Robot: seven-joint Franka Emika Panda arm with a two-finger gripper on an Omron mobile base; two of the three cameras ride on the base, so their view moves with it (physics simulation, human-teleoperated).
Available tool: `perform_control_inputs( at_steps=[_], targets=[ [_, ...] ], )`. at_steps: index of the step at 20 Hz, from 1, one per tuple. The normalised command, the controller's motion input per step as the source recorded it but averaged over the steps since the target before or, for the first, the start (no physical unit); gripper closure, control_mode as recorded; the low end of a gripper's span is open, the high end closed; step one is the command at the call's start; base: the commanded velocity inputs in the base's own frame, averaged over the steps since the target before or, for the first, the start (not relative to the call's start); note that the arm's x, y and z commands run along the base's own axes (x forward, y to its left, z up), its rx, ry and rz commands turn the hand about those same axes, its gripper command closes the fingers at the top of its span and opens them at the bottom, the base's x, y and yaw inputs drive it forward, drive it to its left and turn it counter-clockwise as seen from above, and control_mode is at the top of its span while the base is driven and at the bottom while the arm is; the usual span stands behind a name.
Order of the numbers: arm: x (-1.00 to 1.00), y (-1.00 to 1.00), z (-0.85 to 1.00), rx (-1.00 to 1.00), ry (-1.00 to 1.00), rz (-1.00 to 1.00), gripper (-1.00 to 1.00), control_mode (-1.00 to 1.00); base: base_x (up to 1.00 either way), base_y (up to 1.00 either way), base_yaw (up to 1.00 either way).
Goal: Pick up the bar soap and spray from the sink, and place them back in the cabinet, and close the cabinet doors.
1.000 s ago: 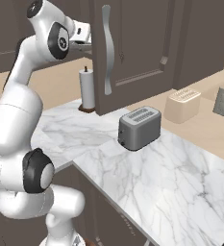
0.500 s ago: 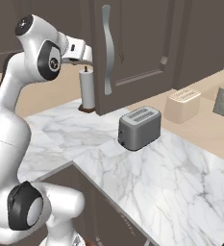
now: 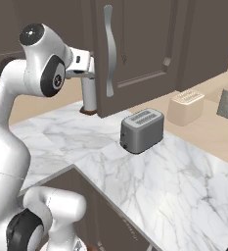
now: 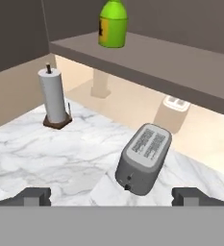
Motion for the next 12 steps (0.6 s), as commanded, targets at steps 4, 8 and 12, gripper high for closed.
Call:
perform_control_inputs(
  at_steps=[4, 8, 12],
  targets=[
    [-0.34, 0.15, -0.23, 0.0, 0.01, 0.13, -1.0, -1.0, 0.0, 0.0, 0.0],
    [-0.36, 0.17, -0.21, 0.0, 0.0, 0.09, -1.0, -1.0, 0.0, 0.0, 0.0],
    [-0.35, 0.17, -0.24, 0.0, 0.0, 0.07, -1.0, -1.0, 0.0, 0.0, 0.0]
  ],
)
